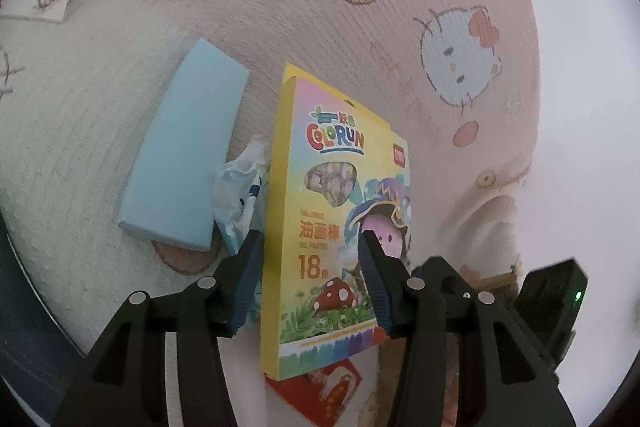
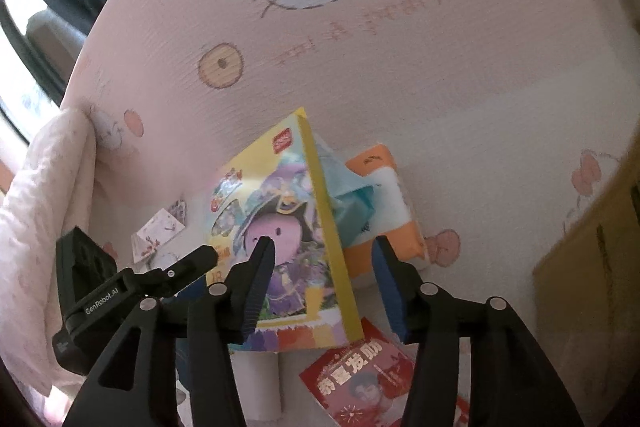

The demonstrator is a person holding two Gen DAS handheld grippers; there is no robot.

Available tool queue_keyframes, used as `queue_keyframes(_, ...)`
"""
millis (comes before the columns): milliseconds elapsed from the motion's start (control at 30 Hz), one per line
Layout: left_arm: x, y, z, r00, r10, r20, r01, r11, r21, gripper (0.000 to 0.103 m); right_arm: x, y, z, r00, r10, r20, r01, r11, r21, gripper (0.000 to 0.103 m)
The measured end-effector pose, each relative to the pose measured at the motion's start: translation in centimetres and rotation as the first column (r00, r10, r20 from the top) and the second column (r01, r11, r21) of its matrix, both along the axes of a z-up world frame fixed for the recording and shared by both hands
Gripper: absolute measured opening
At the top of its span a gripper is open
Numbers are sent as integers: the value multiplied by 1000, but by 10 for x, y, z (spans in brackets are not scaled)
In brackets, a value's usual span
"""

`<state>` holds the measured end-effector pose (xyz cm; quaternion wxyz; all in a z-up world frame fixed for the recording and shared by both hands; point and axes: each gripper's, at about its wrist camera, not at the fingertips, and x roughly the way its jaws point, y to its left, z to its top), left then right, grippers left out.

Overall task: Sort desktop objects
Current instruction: 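Lift the yellow pastel box upright with the left gripper, then carry the pastel box with the left gripper over the cardboard box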

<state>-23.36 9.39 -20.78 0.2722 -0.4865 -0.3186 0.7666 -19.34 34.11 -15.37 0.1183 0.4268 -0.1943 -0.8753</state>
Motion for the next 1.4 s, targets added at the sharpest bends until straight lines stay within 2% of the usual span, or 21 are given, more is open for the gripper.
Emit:
queue_keyframes(267,-2,14,6,998,-51,-41,46,993,-107,52,-19,-17,-15,996,65,65,-67,997,36,49)
queue_keyframes(367,-8,20,6,996,-68,-52,60,989,-136,52,-24,-22,-16,996,55,70,-60,995,77,49)
queue_keyframes(533,-16,21,3,998,-54,-24,51,993,-110,51,-31,-31,-12,994,73,84,-84,987,137,49)
queue_keyframes(600,-16,20,3,999,-42,-17,39,992,-121,46,-34,-34,-13,992,83,99,-95,987,127,49)
queue_keyframes(667,-15,20,2,999,-46,-29,42,991,-127,46,-35,-35,-16,989,82,125,-96,989,113,49)
queue_keyframes(867,-10,24,8,997,-45,-59,36,987,-159,45,-33,-37,-17,991,79,110,-92,988,121,49)
queue_keyframes(967,-9,21,16,997,-28,-74,17,989,-147,45,-31,-39,-13,992,72,103,-85,988,126,47)
queue_keyframes(1200,3,22,48,989,-41,-144,27,995,-100,43,-13,-40,16,998,55,44,-60,988,140,45)
queue_keyframes(1400,27,29,77,972,-62,-225,54,998,-42,43,19,-38,62,999,17,-41,-8,981,195,45)
